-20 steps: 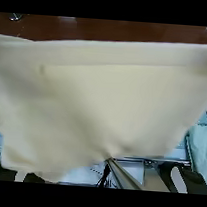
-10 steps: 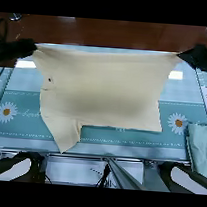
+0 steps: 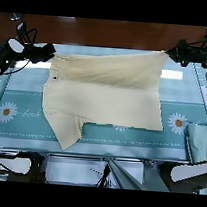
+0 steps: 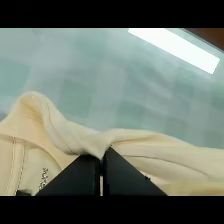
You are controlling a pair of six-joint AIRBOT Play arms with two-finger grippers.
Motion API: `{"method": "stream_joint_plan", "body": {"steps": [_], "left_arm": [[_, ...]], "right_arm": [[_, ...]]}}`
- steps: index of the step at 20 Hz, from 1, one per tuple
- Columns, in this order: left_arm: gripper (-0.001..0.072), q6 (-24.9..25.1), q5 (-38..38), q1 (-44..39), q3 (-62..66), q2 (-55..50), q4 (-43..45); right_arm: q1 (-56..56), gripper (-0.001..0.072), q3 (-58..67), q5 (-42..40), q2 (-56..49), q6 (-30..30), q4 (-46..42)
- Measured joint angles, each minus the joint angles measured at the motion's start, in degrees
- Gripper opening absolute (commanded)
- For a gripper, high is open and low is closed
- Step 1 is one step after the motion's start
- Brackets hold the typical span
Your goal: Fold the shirts.
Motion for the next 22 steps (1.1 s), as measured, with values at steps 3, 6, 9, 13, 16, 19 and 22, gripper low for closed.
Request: {"method": "stream_joint_plan", "body": {"steps": [3,6,9,13,16,19,22], "left_arm": [[0.0019,5.9,-6.08,0.33,0.44,-0.7,0.15],[0.0019,10.36,-13.07,1.92,0.61,-0.76,1.95],[0.0019,12.26,-19.37,3.91,0.39,-0.92,2.64],[0.0019,13.25,-24.06,4.68,-2.64,-1.11,3.13],[0.002,13.33,-25.44,4.81,-6.38,-1.14,3.34],[0.0238,13.51,-26.45,4.85,-8.17,-1.11,3.17],[0.0705,13.38,-27.74,4.9,-8.79,-0.59,1.6]], "right_arm": [[-0.31,0.0027,1.14,3.63,-1.62,-0.15,-2.25],[-1.66,0.0028,1.53,9.79,-1.79,-1.22,-6.01],[-2.38,0.0028,1.62,16.28,-1.79,-1.7,-12.94],[-1.42,0.0028,0.98,20.04,-2.14,-1.77,-21.53],[-0.22,0.0028,-0.24,19.91,-3.15,-0.9,-24.61],[0.57,0.0093,-1.01,19.21,-4.17,0.46,-25.81],[0.96,0.0623,-1.31,19.19,-4.57,2.82,-26.25]]}}
